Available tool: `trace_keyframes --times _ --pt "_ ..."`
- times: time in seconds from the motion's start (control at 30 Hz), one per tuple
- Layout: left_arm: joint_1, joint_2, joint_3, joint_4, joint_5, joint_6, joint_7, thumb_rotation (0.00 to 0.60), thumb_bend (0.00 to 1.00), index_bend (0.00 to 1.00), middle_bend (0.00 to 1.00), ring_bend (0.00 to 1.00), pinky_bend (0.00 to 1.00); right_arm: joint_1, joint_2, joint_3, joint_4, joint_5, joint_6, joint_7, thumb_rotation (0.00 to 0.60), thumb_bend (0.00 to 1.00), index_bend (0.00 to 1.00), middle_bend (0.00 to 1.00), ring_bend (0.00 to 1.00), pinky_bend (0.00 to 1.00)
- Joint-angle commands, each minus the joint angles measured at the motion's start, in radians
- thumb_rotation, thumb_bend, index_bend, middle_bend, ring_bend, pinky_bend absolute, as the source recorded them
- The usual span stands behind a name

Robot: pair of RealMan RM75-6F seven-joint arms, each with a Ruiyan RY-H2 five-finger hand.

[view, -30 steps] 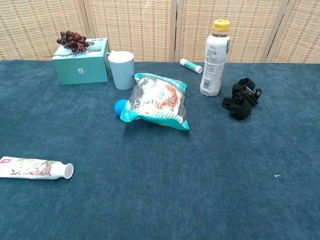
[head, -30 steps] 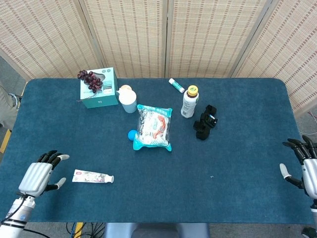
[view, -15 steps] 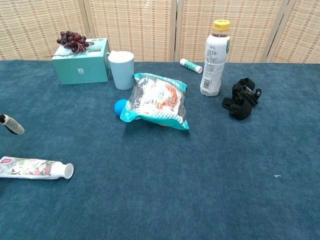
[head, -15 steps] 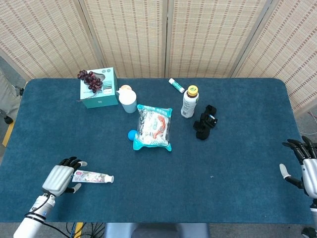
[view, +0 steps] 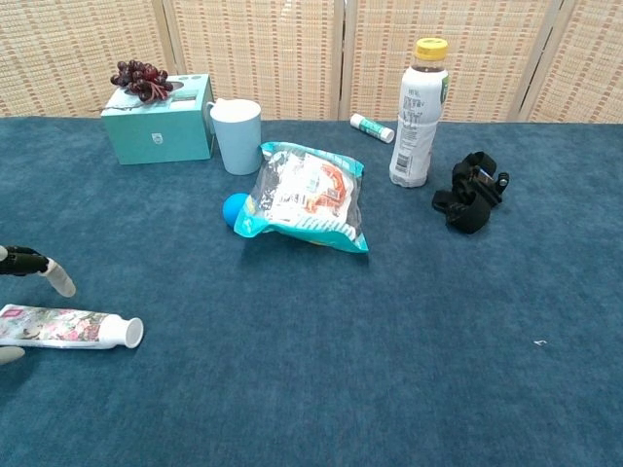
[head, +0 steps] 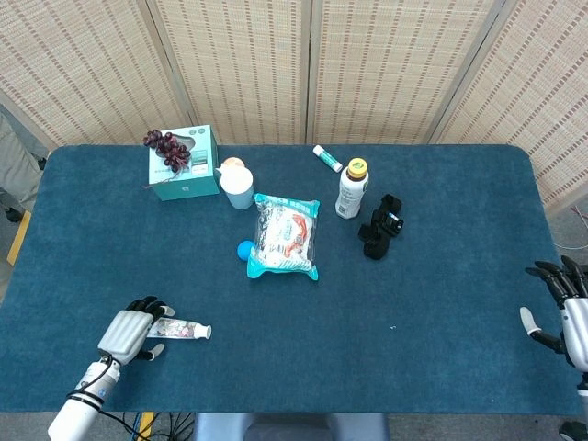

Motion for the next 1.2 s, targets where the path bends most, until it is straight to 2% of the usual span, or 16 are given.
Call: trace_keyframes --times 0.03,0.43,0.77,0.93,1.2 --pt "-0.005 -0.021 0.001 0.014 0.002 0.004 0.007 0.600 0.22 0.30 0.22 0.11 0.14 -0.002 0.000 0.000 0.000 0.001 0.002 0.002 0.600 0.29 0.26 0.21 0.11 0.21" --pt "-0.023 -0.077 0.001 0.049 -0.017 -0.002 0.032 0.600 0.22 0.31 0.22 0.11 0.14 -0.009 0.007 -0.002 0.003 0.004 0.003 0.019 0.600 0.29 0.26 0.21 0.11 0.21" --pt "-0.027 -0.110 -0.004 0.088 -0.022 0.006 -0.003 0.600 0.22 0.36 0.23 0.12 0.14 -0.015 0.014 -0.004 -0.001 -0.002 0.009 0.030 0.600 0.29 0.26 0.21 0.11 0.21" --pt "-0.026 -0.124 -0.008 0.112 -0.020 0.013 -0.040 0.600 0.22 0.40 0.26 0.14 0.14 -0.017 0.015 -0.005 -0.006 -0.002 0.010 0.025 0.600 0.29 0.26 0.21 0.11 0.21" --pt "-0.017 -0.139 -0.013 0.157 0.012 0.050 -0.124 0.600 0.28 0.51 0.34 0.19 0.14 -0.021 0.021 -0.007 -0.016 -0.007 0.016 0.022 0.600 0.29 0.26 0.21 0.11 0.21"
